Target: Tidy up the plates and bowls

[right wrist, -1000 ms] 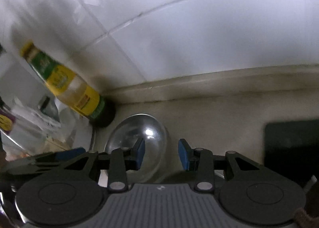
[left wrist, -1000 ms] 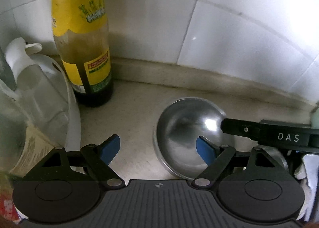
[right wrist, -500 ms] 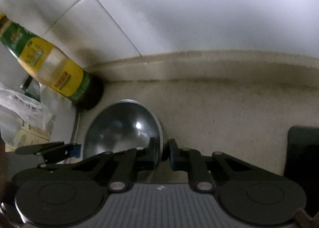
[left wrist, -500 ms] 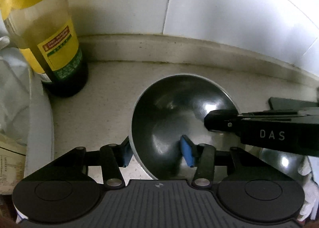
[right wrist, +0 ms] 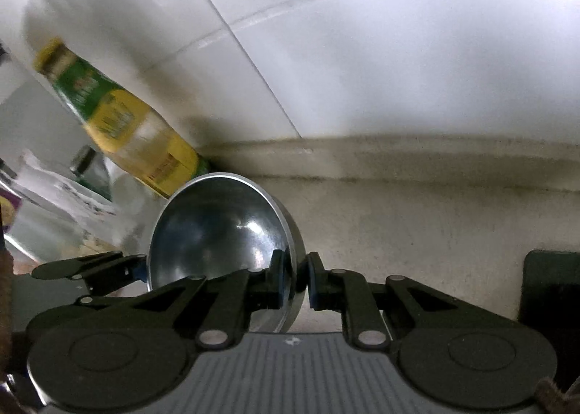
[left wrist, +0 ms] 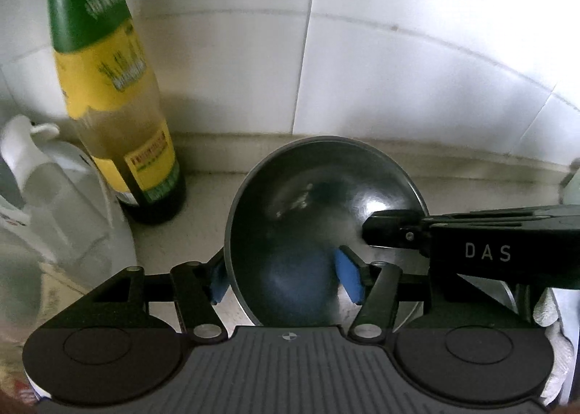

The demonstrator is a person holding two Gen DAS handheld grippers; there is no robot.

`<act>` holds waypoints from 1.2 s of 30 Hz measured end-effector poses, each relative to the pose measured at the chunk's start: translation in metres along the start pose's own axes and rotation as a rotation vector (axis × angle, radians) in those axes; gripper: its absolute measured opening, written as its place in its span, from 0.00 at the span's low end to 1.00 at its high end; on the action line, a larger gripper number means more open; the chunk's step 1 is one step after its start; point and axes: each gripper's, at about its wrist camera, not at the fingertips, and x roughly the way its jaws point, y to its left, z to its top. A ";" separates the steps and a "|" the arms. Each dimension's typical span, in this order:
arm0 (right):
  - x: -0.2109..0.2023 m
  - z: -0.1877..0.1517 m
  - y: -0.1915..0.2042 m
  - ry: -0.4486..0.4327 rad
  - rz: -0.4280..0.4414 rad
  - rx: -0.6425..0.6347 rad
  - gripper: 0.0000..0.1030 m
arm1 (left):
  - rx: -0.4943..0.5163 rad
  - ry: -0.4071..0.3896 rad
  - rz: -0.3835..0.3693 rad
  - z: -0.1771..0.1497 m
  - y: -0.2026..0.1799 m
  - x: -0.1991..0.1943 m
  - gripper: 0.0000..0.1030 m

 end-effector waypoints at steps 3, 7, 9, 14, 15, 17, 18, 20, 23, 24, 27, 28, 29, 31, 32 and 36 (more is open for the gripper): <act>-0.014 0.000 0.009 -0.023 0.010 -0.010 0.13 | 0.007 -0.025 0.001 -0.006 -0.001 -0.019 0.65; -0.031 -0.006 0.023 -0.037 0.021 -0.026 0.13 | 0.017 -0.051 0.003 -0.015 -0.001 -0.045 0.66; -0.040 -0.012 0.031 -0.037 0.031 -0.034 0.13 | 0.019 -0.058 0.004 -0.023 0.000 -0.056 0.66; -0.049 -0.028 0.048 -0.016 0.049 -0.053 0.13 | 0.010 -0.045 0.013 -0.045 0.007 -0.071 0.68; -0.049 -0.032 0.052 -0.008 0.052 -0.059 0.13 | 0.010 -0.042 0.016 -0.049 0.008 -0.073 0.68; -0.047 -0.039 0.057 0.011 0.058 -0.057 0.13 | 0.006 -0.037 0.016 -0.055 0.014 -0.073 0.68; -0.046 -0.042 0.059 0.021 0.060 -0.059 0.13 | 0.003 -0.033 0.017 -0.057 0.016 -0.074 0.68; -0.044 -0.047 0.063 0.035 0.062 -0.064 0.13 | -0.005 -0.030 0.017 -0.061 0.018 -0.076 0.68; -0.042 -0.051 0.067 0.047 0.065 -0.069 0.13 | -0.013 -0.035 0.019 -0.061 0.020 -0.080 0.69; -0.043 -0.052 0.068 0.048 0.067 -0.070 0.13 | -0.013 -0.039 0.018 -0.062 0.020 -0.083 0.69; -0.047 -0.053 0.068 0.047 0.074 -0.074 0.13 | -0.007 -0.044 0.018 -0.066 0.020 -0.088 0.71; -0.048 -0.055 0.069 0.048 0.075 -0.078 0.13 | -0.005 -0.043 0.018 -0.067 0.019 -0.088 0.71; -0.048 -0.055 0.070 0.051 0.075 -0.080 0.13 | -0.002 -0.042 0.018 -0.069 0.018 -0.089 0.71; -0.048 -0.057 0.070 0.059 0.075 -0.082 0.13 | -0.001 -0.036 0.017 -0.072 0.019 -0.088 0.72; -0.047 -0.058 0.070 0.065 0.075 -0.084 0.13 | -0.003 -0.032 0.017 -0.073 0.019 -0.088 0.72; -0.041 -0.063 0.070 0.089 0.074 -0.082 0.13 | -0.010 -0.018 0.018 -0.078 0.023 -0.086 0.72</act>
